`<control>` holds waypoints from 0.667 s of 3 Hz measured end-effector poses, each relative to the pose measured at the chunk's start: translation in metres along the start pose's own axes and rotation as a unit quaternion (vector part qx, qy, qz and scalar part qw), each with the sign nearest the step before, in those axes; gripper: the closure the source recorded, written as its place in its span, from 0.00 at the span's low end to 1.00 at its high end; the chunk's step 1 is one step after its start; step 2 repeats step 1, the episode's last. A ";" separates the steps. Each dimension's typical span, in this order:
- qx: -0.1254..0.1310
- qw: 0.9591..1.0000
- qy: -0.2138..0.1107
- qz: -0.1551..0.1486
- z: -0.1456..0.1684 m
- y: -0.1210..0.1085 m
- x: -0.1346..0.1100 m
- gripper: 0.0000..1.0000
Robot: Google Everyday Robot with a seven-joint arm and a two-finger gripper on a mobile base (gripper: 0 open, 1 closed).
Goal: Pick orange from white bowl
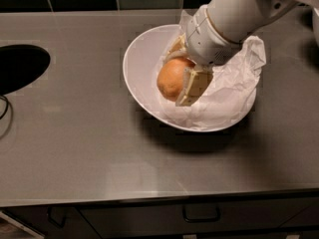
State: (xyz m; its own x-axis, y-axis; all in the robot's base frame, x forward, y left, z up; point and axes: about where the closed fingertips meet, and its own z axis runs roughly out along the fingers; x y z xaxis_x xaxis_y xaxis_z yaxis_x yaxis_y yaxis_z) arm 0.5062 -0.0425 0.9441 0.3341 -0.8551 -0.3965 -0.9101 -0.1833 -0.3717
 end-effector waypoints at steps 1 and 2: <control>0.000 1.000 0.000 0.000 0.000 0.000 0.000 1.00; 0.000 1.000 0.000 0.000 0.000 0.000 0.000 1.00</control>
Offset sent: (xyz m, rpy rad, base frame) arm 0.0000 0.0000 0.0000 0.0000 0.0000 0.0000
